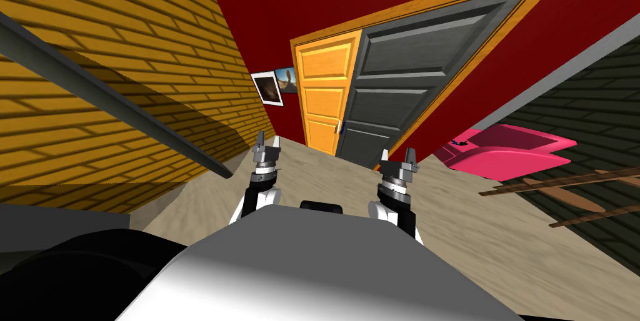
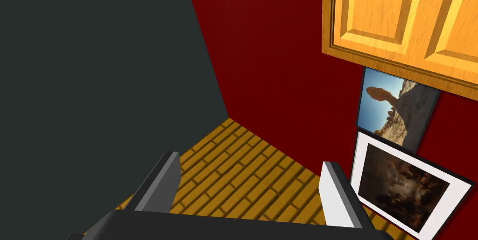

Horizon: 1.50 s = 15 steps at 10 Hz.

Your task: Pull the door open

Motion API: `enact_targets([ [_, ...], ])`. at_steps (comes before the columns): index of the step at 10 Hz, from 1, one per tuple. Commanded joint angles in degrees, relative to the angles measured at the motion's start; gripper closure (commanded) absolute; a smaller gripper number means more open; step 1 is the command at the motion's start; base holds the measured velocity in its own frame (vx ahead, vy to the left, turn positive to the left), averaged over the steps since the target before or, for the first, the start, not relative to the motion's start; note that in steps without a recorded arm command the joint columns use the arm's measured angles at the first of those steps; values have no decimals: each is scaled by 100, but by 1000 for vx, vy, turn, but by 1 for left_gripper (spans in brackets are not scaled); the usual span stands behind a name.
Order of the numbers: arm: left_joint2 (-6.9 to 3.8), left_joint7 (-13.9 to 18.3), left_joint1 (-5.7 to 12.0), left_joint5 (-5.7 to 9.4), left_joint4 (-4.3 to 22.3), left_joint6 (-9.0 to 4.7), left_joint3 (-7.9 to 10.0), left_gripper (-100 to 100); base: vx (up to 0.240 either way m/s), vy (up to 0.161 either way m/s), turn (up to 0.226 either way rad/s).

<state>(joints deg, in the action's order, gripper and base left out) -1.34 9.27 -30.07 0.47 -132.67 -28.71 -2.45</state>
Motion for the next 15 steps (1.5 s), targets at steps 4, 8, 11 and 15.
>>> enact_targets([
  [4, -106, -488, 119, -68, 491, -103, 81, -100, 125, -32, -57],
  [8, -178, -908, 222, -126, 912, -191, 151, -100, 123, -41, -53],
  [11, -223, -1215, 298, -168, 1220, -256, 202, -100, 97, -30, -49],
  [15, -283, -1665, 410, -231, 1672, -351, 277, -100, 97, -33, -58],
])
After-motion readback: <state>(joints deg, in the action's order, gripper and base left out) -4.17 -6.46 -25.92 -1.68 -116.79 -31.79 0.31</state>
